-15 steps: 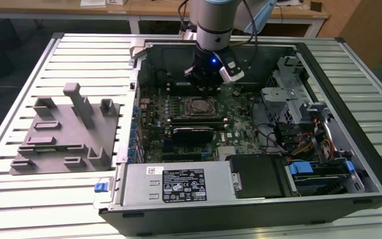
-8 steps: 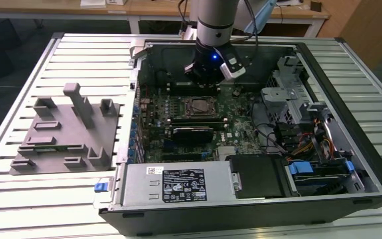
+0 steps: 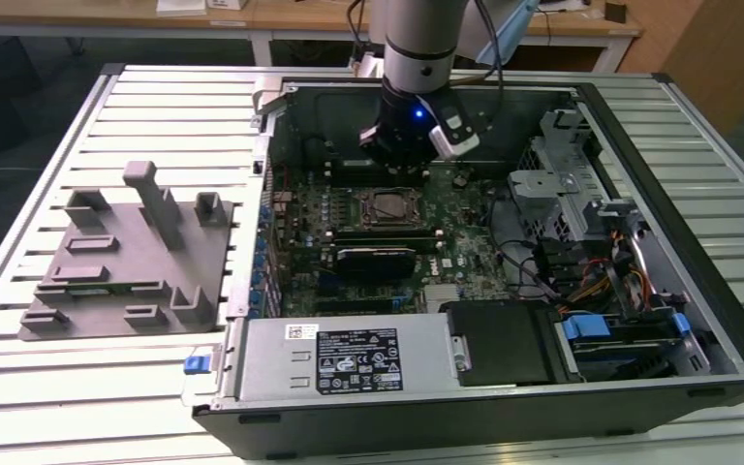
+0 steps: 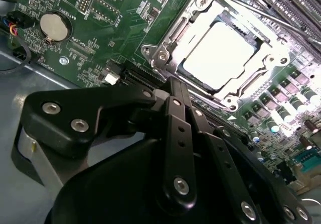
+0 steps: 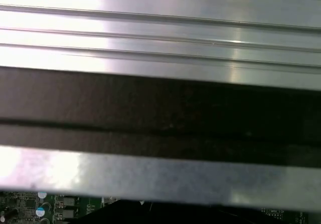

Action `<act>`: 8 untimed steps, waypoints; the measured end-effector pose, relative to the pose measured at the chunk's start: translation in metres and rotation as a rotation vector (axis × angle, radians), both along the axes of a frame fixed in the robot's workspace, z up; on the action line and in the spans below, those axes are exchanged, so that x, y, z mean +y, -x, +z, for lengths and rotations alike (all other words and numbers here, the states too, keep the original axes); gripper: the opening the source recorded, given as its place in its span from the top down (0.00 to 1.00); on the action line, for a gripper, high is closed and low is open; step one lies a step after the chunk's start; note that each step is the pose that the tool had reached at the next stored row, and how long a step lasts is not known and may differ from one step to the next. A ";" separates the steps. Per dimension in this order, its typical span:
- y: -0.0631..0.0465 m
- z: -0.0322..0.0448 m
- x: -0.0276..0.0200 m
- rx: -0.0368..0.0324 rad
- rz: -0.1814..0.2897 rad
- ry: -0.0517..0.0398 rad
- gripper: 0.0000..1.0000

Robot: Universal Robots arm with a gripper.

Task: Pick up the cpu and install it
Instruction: 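Install the first cpu locking lever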

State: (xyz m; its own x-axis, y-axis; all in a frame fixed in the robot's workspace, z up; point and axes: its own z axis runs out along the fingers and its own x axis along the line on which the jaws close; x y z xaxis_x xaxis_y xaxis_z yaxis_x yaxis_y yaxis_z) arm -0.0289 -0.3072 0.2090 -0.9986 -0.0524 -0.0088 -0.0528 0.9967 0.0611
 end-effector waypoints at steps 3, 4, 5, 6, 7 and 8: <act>0.000 0.0000 -0.0008 0.0000 0.000 0.0000 0.89; 0.000 0.0000 -0.0009 0.0000 0.000 0.0000 0.89; 0.000 0.0000 -0.0010 0.0001 0.000 0.0001 0.89; 0.000 0.0000 -0.0012 0.0001 0.000 0.0001 0.89; 0.000 0.0000 -0.0013 0.0000 0.000 0.0000 0.89; 0.000 0.0000 -0.0015 0.0001 0.000 0.0000 0.89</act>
State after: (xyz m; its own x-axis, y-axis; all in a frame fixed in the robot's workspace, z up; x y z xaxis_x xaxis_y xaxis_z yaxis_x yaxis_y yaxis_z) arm -0.0288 -0.3088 0.2090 -0.9986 -0.0524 -0.0087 -0.0529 0.9967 0.0610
